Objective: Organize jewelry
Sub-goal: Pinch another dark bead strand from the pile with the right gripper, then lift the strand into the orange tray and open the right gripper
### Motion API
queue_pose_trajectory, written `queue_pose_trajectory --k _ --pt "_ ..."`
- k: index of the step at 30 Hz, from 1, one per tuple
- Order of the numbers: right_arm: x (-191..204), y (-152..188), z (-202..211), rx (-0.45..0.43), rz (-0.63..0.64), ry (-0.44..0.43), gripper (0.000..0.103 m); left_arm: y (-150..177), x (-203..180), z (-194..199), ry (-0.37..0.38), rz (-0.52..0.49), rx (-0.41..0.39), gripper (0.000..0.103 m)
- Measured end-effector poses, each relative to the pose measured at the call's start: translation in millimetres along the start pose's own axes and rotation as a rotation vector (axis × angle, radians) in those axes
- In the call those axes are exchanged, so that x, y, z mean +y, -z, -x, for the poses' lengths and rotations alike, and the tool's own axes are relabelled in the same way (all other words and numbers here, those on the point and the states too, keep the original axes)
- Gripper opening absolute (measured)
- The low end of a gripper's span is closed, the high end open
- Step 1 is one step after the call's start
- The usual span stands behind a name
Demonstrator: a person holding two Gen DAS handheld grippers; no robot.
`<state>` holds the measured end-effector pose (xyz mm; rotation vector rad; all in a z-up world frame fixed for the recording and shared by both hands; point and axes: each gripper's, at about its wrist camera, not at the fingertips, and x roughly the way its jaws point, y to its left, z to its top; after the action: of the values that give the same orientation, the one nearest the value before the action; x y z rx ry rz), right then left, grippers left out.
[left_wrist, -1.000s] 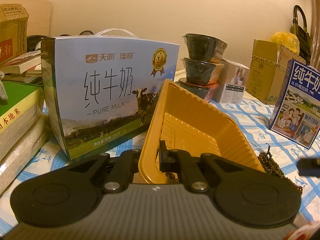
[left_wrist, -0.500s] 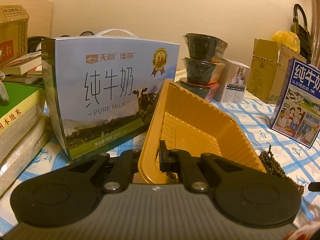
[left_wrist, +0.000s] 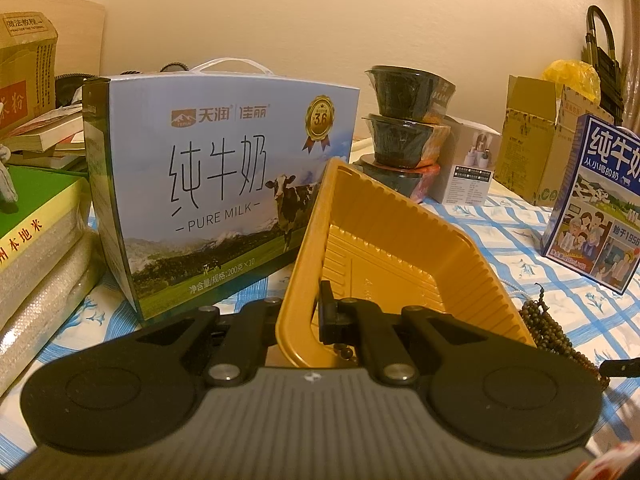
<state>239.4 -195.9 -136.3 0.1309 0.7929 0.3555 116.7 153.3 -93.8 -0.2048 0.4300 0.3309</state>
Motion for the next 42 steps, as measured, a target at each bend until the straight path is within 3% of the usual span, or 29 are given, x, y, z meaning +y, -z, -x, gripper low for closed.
queue_pose_trajectory --k 17,24,28,33,38,42 --pt "20 7 0 -0.047 0.177 0.057 0.004 0 0 0 0.000 0.000 0.000 0.006" --pt "34 -4 23 -0.113 0.196 0.000 0.004 0 0 0 0.000 0.002 0.000 0.006" --pt "47 -14 35 -0.142 0.177 -0.074 0.004 0 0 0 0.001 0.002 0.000 0.006" --pt "69 -28 43 -0.140 0.101 -0.257 0.004 0 -1 1 0.005 0.003 -0.001 0.006" --pt "103 -35 31 -0.070 0.032 -0.466 0.004 -1 -1 1 0.008 0.004 -0.002 0.006" --pt "135 -30 14 -0.008 0.024 -0.552 0.004 -2 -2 2 0.010 0.005 -0.003 0.006"
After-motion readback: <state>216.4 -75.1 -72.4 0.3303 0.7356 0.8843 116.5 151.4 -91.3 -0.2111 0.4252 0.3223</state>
